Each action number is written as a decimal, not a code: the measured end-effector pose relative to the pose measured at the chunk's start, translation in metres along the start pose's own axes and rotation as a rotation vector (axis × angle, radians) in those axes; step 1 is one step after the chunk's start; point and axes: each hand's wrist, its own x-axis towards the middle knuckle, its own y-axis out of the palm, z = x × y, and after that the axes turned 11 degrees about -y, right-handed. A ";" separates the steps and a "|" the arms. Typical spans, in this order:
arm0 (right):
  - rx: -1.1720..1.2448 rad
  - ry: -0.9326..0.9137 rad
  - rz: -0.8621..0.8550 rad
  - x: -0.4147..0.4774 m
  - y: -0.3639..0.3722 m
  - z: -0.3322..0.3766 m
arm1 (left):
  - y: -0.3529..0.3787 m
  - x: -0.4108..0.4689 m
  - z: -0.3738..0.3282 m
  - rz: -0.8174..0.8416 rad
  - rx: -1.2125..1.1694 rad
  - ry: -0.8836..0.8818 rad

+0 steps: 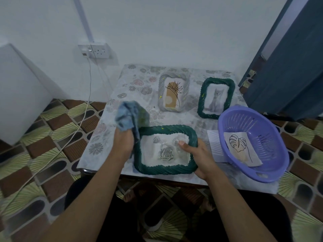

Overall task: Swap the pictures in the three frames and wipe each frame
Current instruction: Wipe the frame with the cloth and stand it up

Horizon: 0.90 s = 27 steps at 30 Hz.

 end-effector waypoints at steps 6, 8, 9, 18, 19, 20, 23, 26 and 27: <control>-0.073 -0.003 0.078 0.007 -0.009 0.016 | 0.000 -0.001 -0.003 0.403 0.826 0.621; -0.060 0.021 0.073 0.011 -0.016 0.020 | 0.005 -0.002 0.001 0.437 0.829 0.601; -0.042 0.033 0.064 0.013 -0.018 0.021 | 0.006 -0.002 0.005 0.427 0.802 0.572; 0.244 -0.060 -0.078 0.018 -0.016 0.012 | 0.032 -0.017 0.043 0.312 0.192 0.136; 0.219 -0.074 -0.067 0.019 -0.012 0.007 | 0.033 -0.017 0.048 0.337 0.186 0.112; 0.187 -0.094 -0.069 0.019 -0.010 0.004 | 0.034 -0.018 0.053 0.382 0.164 0.089; 0.051 -0.130 -0.071 0.020 -0.011 0.001 | 0.030 -0.024 0.057 0.534 0.048 0.047; -0.009 -0.180 -0.035 0.015 -0.007 0.000 | 0.029 -0.022 0.059 0.453 0.032 0.110; -0.015 -0.197 -0.032 0.014 -0.003 -0.001 | 0.029 -0.022 0.058 0.374 0.046 0.126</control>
